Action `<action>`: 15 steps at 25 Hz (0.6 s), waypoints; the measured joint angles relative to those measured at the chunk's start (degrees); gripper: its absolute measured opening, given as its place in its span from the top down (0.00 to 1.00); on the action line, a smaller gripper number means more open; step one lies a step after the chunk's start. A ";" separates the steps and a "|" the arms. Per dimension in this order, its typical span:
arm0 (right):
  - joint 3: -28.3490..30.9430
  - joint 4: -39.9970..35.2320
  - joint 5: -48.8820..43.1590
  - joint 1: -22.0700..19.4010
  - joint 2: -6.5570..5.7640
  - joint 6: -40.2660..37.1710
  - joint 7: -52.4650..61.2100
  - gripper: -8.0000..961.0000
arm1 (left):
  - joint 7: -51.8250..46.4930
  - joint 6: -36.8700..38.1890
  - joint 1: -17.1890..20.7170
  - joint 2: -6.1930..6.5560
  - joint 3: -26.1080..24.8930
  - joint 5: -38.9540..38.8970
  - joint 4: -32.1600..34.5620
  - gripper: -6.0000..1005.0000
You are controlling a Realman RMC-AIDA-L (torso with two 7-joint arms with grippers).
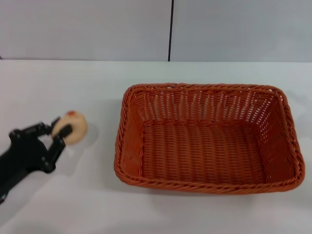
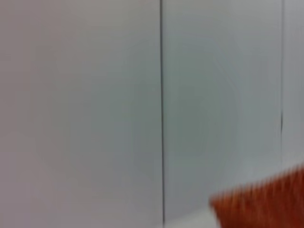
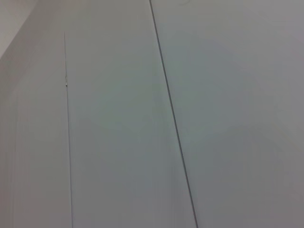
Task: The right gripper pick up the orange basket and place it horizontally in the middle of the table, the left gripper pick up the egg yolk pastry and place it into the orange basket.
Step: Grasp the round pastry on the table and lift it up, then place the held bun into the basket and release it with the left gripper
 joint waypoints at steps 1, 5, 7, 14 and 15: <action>0.00 0.01 0.00 0.06 0.00 -0.01 0.00 0.38 | -0.74 2.87 -0.40 0.08 -1.23 0.00 0.28 0.78; 0.01 0.09 0.00 0.16 0.00 -0.07 0.00 0.37 | -6.17 11.23 -3.25 0.22 -3.27 0.06 1.44 0.80; 0.00 0.15 0.00 0.20 0.04 -0.10 0.00 0.37 | -7.74 12.93 -4.65 0.23 -2.57 0.28 1.85 0.82; 0.00 1.12 0.00 0.33 0.09 -0.18 -0.13 0.37 | -10.95 13.09 -13.11 -0.30 6.25 0.64 -3.21 0.87; 0.00 1.12 0.00 0.33 0.09 -0.18 -0.13 0.37 | -10.95 13.09 -13.11 -0.30 6.25 0.64 -3.21 0.88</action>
